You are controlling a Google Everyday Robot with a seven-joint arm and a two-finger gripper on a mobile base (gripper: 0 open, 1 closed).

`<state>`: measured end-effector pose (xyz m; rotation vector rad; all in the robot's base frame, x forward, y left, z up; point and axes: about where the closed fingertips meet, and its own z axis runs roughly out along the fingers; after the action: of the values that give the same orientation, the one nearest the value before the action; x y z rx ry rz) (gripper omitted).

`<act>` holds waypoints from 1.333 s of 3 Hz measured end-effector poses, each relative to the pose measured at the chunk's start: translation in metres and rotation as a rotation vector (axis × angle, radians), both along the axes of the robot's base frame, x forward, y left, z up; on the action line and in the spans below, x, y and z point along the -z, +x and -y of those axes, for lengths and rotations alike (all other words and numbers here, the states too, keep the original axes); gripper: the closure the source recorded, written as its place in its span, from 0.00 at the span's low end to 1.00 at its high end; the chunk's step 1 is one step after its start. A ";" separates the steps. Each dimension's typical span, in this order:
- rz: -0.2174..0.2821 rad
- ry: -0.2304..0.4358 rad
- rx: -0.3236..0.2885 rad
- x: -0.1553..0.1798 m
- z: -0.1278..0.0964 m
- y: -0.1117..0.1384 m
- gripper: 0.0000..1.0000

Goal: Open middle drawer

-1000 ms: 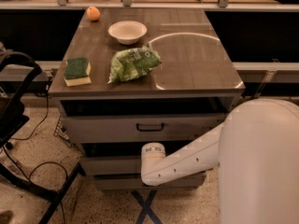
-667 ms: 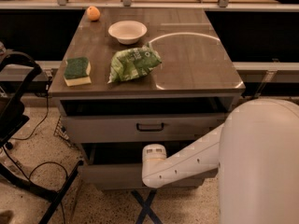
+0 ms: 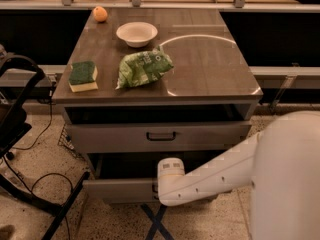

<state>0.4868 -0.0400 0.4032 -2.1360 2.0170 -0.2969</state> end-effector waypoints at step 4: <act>0.205 0.110 0.142 -0.153 0.123 -0.009 1.00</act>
Offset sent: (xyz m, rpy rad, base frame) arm -0.0389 -0.1701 0.2170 0.1429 -0.2717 -0.1728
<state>0.4781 -0.1631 0.5566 -1.8213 2.0200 -0.3983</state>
